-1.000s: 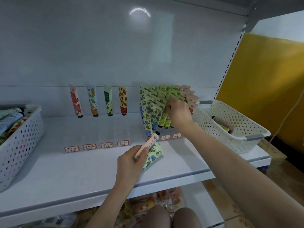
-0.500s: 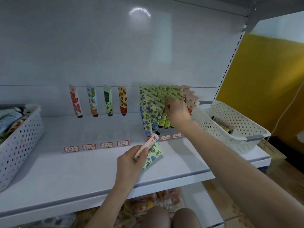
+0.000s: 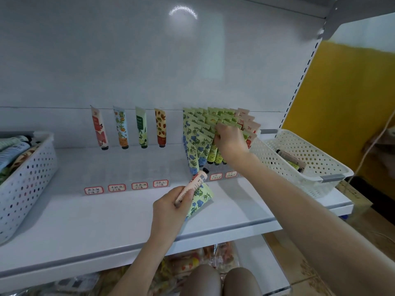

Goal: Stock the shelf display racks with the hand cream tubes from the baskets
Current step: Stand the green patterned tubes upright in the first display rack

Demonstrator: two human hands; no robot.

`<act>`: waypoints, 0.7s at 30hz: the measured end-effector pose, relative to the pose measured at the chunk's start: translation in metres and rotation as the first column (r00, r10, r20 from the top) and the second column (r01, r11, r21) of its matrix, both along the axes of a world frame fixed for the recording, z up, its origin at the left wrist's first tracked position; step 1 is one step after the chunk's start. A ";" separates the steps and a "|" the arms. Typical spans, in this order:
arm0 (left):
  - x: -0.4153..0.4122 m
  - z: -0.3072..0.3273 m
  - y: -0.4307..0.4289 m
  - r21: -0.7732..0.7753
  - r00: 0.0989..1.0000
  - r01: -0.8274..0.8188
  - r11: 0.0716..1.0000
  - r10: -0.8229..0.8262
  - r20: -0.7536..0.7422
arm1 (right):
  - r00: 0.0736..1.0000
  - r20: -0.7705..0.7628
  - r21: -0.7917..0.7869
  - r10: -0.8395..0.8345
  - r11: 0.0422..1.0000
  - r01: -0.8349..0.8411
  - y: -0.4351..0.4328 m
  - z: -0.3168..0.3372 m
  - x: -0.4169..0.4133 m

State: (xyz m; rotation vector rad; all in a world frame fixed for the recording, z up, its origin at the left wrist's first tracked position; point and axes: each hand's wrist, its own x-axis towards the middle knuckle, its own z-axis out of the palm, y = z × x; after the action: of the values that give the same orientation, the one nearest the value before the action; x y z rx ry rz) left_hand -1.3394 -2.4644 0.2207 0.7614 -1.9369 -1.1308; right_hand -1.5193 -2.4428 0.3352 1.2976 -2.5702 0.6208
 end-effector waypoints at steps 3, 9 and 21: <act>0.000 0.000 0.000 -0.022 1.000 -0.004 1.000 0.004 0.012 | 1.000 0.004 -0.022 -0.006 1.000 0.006 -0.001 0.000 -0.002; 0.000 -0.002 -0.001 -0.052 1.000 -0.008 0.999 0.008 0.008 | 0.998 -0.065 -0.028 0.022 0.999 -0.023 0.000 -0.005 0.000; -0.001 -0.003 -0.001 0.019 1.000 0.013 1.000 -0.013 0.013 | 0.999 0.031 -0.166 0.011 0.986 -0.005 0.002 -0.008 0.000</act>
State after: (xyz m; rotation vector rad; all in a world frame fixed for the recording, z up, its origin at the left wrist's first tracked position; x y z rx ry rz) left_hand -1.3401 -2.4658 0.2178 0.7693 -1.9470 -1.1560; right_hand -1.5195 -2.4406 0.3271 1.2536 -2.4776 0.8437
